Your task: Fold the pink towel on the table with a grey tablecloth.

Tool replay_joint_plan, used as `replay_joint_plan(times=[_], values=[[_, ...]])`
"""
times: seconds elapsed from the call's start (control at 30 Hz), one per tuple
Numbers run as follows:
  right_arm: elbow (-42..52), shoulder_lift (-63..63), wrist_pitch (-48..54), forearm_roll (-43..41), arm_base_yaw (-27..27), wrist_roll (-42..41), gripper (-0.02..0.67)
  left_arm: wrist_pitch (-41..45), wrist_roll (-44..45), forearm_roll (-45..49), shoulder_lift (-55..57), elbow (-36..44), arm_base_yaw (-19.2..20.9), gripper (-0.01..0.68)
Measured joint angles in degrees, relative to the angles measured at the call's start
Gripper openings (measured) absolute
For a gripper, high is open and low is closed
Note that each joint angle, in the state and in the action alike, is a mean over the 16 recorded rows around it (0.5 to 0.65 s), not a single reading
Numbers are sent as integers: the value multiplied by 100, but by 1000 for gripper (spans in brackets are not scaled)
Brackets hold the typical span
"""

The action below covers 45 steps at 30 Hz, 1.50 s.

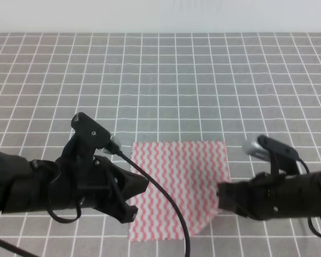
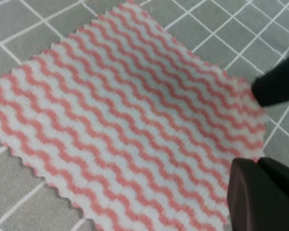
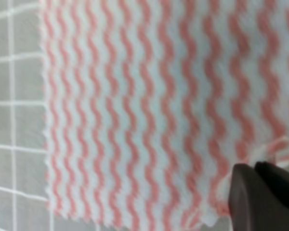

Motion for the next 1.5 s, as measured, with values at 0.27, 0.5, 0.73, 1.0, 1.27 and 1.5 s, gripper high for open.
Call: replay_joint_plan(times=[0.27, 0.5, 0.73, 1.0, 1.27, 1.5], values=[[-480, 166, -81, -15, -3, -54, -15, 182, 974, 6, 33, -1, -2, 296], [-790, 403, -199, -13, -3, -117, -15, 414, 1943, 15, 257, -4, -5, 483], [-1001, 518, -337, -8, -5, -150, -15, 562, 2872, 20, 640, -6, -8, 518], [-1105, 542, -440, -9, -4, -149, -15, 415, 3264, 6, 923, 0, -8, 526], [-1120, 554, -461, -9, -3, -164, -15, 208, 3303, 14, 1073, 3, -9, 527], [-1120, 559, -467, -11, -2, -175, -15, 86, 3289, 132, 1257, 2, -9, 521]])
